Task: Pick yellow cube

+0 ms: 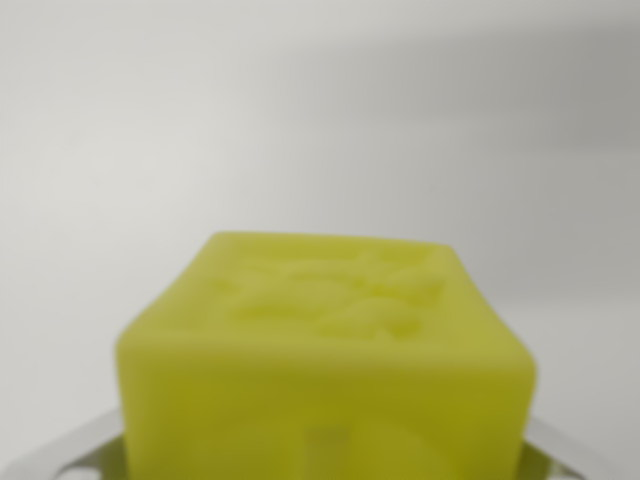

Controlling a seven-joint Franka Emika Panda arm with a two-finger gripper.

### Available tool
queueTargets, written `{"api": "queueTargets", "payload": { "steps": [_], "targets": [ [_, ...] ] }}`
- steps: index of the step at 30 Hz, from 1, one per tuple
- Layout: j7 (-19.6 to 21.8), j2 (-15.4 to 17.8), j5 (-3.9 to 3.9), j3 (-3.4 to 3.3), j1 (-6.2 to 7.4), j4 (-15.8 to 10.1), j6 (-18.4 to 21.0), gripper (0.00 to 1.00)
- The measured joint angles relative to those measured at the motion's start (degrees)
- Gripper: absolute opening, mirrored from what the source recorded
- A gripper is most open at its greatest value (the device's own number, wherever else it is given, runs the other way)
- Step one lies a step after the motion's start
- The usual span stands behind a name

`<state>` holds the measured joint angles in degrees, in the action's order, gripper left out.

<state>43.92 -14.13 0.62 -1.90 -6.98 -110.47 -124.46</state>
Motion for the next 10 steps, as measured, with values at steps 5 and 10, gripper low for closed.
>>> {"api": "queueTargets", "payload": {
  "steps": [5,10],
  "targets": [
    [0.01,0.23,-0.01,0.00,0.00,0.22,0.46,0.00],
    [0.01,0.24,-0.02,0.00,0.00,0.22,0.46,0.00]
  ]
}}
